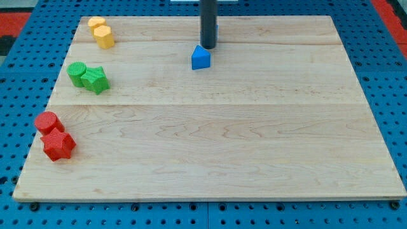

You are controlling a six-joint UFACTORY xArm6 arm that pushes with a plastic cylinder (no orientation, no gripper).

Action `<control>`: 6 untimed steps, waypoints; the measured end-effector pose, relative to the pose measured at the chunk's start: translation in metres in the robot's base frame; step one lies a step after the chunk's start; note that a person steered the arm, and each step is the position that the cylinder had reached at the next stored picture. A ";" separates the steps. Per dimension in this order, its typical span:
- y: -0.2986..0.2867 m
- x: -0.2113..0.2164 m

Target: Point your arm at center left

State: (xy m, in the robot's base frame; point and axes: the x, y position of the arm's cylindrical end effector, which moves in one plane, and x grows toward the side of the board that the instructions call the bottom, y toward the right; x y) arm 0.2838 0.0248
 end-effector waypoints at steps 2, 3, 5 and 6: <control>0.059 0.001; 0.091 0.068; -0.063 0.231; -0.202 0.220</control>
